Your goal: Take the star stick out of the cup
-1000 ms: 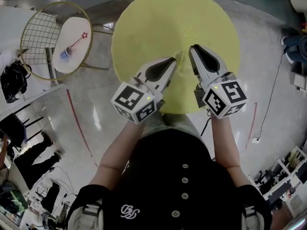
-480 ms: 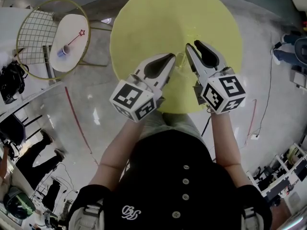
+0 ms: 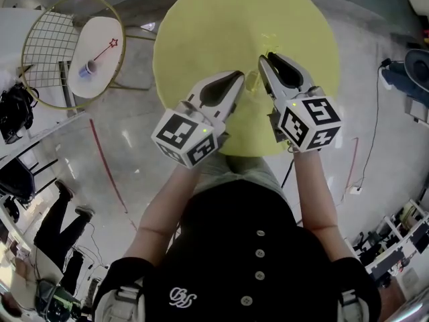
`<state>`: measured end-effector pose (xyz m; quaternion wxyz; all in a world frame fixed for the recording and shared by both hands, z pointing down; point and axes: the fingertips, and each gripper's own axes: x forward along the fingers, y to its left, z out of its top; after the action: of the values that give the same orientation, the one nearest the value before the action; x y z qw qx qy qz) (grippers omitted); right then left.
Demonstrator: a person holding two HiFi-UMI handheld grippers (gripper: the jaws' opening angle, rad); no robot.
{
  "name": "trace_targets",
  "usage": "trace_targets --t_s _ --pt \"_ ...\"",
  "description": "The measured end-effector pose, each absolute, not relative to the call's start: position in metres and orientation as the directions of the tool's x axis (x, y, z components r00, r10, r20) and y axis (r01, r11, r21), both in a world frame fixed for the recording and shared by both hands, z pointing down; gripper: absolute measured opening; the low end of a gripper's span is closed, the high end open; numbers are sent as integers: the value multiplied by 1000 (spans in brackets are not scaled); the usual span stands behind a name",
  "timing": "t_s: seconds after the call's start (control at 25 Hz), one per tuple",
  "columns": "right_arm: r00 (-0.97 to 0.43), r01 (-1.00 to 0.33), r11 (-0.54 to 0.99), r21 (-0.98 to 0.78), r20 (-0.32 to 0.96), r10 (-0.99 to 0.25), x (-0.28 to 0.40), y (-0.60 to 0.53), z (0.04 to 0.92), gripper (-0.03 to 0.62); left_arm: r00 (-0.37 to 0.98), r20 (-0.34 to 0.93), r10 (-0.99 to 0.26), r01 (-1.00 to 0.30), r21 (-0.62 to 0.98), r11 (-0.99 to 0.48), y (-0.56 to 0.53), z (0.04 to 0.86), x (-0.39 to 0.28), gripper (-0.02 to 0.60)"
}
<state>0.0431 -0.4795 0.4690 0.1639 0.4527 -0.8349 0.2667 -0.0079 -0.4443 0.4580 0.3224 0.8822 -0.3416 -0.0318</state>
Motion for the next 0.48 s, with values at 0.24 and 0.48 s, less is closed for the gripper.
trace_targets --t_s 0.24,0.48 --pt "-547 -836 466 -290 498 -673 38 -481 469 33 754 169 -635 -598 577 -557 -443 459 -16 18" --pt "-552 -832 484 -271 491 -674 39 -478 463 17 750 167 -640 -604 568 -559 -438 452 -18 18"
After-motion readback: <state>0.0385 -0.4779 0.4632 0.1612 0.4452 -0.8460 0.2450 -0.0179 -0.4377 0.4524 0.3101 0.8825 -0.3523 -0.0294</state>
